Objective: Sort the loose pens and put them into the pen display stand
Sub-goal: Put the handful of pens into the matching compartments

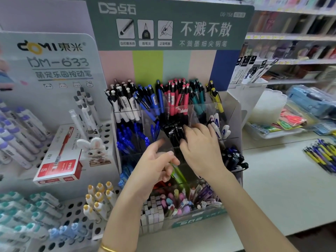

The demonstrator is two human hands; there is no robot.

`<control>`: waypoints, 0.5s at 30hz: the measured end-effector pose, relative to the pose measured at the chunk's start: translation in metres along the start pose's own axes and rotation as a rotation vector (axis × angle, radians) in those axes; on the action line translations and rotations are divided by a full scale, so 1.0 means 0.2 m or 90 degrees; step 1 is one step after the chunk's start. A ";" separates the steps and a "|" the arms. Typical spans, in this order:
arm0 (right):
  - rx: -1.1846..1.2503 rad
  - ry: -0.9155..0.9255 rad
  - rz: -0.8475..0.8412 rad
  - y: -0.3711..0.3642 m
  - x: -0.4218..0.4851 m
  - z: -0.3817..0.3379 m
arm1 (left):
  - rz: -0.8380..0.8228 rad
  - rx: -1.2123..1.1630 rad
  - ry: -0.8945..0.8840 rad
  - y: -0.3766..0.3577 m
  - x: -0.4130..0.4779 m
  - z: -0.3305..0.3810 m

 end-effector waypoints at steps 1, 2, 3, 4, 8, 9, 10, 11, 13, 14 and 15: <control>0.014 0.002 0.007 0.00 0.00 0.01 | 0.002 -0.002 -0.001 -0.01 -0.01 -0.01; 0.037 0.005 0.016 0.01 -0.01 0.01 | 0.007 -0.003 -0.002 -0.01 -0.02 -0.01; 0.066 0.011 0.026 0.02 -0.02 0.02 | 0.015 -0.001 -0.003 -0.02 -0.03 -0.01; 0.098 0.022 0.042 0.03 -0.03 0.03 | 0.026 0.003 -0.005 -0.02 -0.04 -0.02; 0.278 0.049 0.098 0.10 -0.09 0.11 | 0.099 0.034 -0.040 -0.07 -0.10 -0.02; 0.331 0.044 0.099 0.13 -0.10 0.15 | 0.122 0.042 -0.053 -0.09 -0.11 -0.02; 0.377 0.037 0.099 0.16 -0.12 0.20 | 0.144 0.045 -0.066 -0.12 -0.12 -0.02; 0.419 0.030 0.098 0.19 -0.14 0.26 | 0.162 0.044 -0.078 -0.16 -0.13 -0.01; 0.479 0.011 0.096 0.25 -0.18 0.40 | 0.164 0.036 -0.098 -0.31 -0.13 -0.01; 0.500 -0.007 0.094 0.28 -0.20 0.50 | 0.148 0.026 -0.104 -0.43 -0.11 -0.02; 0.518 -0.033 0.089 0.31 -0.23 0.61 | 0.127 0.011 -0.105 -0.55 -0.09 -0.04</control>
Point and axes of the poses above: each hand's wrist, its own x-axis towards the middle knuckle, its own y-axis out of the back of the hand, z = x × y, the point moved 3 cm from there along x, towards the middle knuckle, and after that the axes turned 6 degrees about -y, right-handed, at the moved point
